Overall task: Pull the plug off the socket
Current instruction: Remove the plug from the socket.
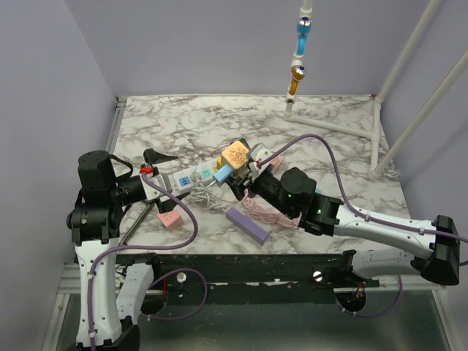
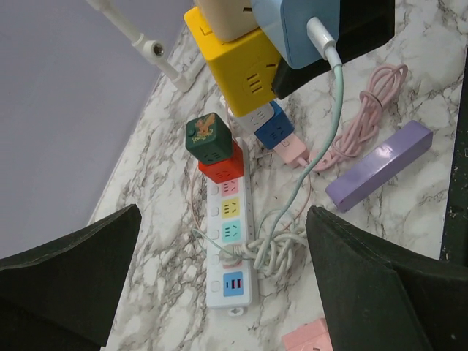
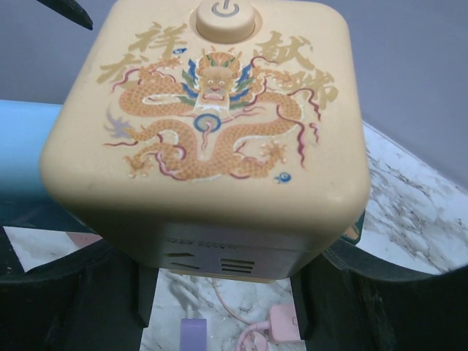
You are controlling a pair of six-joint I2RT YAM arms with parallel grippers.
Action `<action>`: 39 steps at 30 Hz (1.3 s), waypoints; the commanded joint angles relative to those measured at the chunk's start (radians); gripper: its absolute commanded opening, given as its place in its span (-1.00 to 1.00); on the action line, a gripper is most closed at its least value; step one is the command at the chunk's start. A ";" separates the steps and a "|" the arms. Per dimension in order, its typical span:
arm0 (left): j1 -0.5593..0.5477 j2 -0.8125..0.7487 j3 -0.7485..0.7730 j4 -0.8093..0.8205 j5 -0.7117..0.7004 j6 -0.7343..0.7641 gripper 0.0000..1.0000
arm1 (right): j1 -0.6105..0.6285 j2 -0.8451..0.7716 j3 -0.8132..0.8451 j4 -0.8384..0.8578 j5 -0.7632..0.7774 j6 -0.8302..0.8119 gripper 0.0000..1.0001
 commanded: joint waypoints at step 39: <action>-0.256 0.176 0.093 -0.577 0.003 0.626 0.97 | 0.167 0.135 0.093 -0.290 -0.135 -0.339 -0.39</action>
